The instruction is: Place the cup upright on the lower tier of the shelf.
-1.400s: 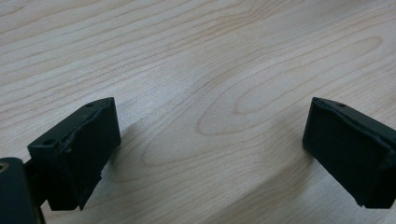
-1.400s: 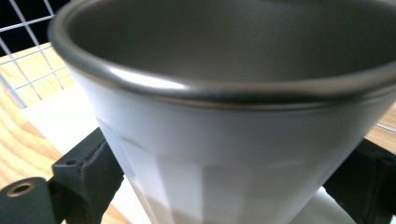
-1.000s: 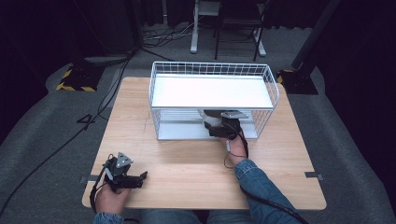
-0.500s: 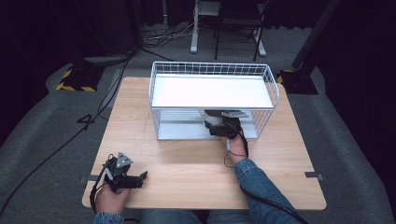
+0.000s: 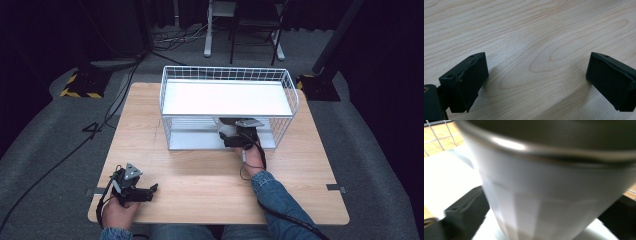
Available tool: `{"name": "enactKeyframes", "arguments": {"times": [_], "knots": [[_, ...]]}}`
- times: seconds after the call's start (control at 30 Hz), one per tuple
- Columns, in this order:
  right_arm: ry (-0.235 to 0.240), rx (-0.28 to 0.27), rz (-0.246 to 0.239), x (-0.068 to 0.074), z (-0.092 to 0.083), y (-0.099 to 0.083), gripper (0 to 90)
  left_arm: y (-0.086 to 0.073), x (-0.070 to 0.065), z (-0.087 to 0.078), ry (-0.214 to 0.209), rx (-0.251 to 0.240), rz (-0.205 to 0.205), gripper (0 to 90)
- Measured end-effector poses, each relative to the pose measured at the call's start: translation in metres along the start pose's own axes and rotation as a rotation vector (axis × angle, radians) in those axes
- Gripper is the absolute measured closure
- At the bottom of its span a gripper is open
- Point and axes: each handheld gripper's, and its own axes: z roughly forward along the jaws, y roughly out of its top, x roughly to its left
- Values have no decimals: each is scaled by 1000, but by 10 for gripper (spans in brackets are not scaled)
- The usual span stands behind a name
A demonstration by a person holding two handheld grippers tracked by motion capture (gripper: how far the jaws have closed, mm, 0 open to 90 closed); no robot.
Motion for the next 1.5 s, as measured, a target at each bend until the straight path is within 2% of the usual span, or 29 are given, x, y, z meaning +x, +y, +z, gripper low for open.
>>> {"name": "enactKeyframes", "arguments": {"times": [0.27,0.53,0.63,0.8,0.83,0.87,0.97,1.0,1.03,1.07,1.1,1.13,1.23,1.27,1.3,1.5], "knots": [[6,-9,16,-1,-11,-4,0,0,0,0,0,0,0,44],[18,-9,8,-6,-36,1,0,1,0,1,3,-4,-2,44],[29,-10,35,-9,-52,1,0,1,0,1,3,0,-7,44],[34,-8,29,-8,-69,2,0,2,1,1,6,0,-10,44],[46,-10,23,-7,-77,3,0,2,1,2,8,-1,-7,44],[46,-10,23,-7,-77,3,0,2,1,2,8,-1,-7,44],[62,-18,12,-6,-97,6,0,2,1,2,5,-1,-6,44],[62,-18,12,-6,-97,6,0,2,1,2,5,-1,-6,44],[67,-24,13,-6,-108,7,0,2,1,2,5,-1,-7,44],[67,-24,13,-6,-108,7,0,2,1,2,5,-1,-8,44],[68,-30,3,-7,-117,7,0,2,1,2,5,-1,-7,44],[68,-30,3,-7,-117,7,0,2,1,2,5,-1,-7,44],[61,-31,-16,-8,-136,5,0,2,1,2,7,-1,-11,44],[61,-31,-16,-8,-136,5,0,2,1,2,7,-1,-11,45],[61,-39,-9,-10,-145,2,0,2,0,2,7,-1,-12,45],[50,-26,-8,-19,-168,-7,0,1,0,1,7,0,-11,45]]}}
